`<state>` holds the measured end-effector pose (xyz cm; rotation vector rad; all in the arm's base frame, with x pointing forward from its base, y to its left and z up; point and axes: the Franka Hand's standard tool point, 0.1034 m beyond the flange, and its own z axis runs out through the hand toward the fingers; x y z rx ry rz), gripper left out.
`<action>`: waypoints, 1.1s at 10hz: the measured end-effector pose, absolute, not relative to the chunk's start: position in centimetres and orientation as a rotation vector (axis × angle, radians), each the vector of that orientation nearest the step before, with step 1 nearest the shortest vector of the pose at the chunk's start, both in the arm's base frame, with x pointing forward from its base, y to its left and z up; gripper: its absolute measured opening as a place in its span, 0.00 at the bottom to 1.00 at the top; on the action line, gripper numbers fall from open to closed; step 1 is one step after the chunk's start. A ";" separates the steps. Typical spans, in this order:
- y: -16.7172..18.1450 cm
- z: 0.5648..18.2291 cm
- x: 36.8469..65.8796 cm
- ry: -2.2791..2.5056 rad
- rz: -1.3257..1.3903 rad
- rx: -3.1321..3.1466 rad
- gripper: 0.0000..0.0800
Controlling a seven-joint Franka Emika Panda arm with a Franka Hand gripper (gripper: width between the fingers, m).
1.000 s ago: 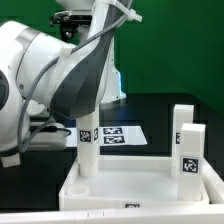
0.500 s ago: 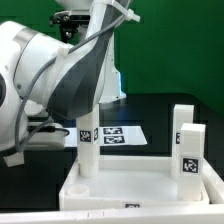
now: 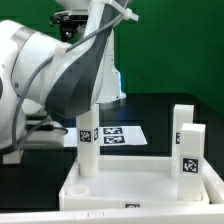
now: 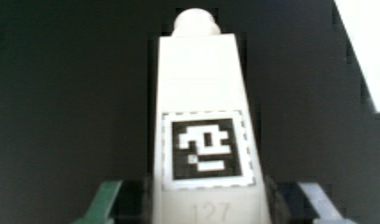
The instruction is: Assemble desk
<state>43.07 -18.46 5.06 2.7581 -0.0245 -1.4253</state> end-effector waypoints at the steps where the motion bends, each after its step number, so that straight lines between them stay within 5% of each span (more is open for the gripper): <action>1: -18.3 7.6 44.9 -0.035 -1.361 2.809 0.36; 2: -18.5 9.5 46.4 -0.010 -1.240 2.862 0.36; 6: -19.1 9.9 47.5 0.027 -0.824 2.984 0.36; 9: -16.8 15.7 52.8 -0.128 -0.405 3.184 0.36; 11: -17.2 15.9 53.5 -0.138 -0.178 3.175 0.36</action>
Offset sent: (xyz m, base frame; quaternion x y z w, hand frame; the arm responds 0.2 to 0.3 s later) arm 0.0000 0.0000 0.0000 0.0000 0.1938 0.0000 0.9810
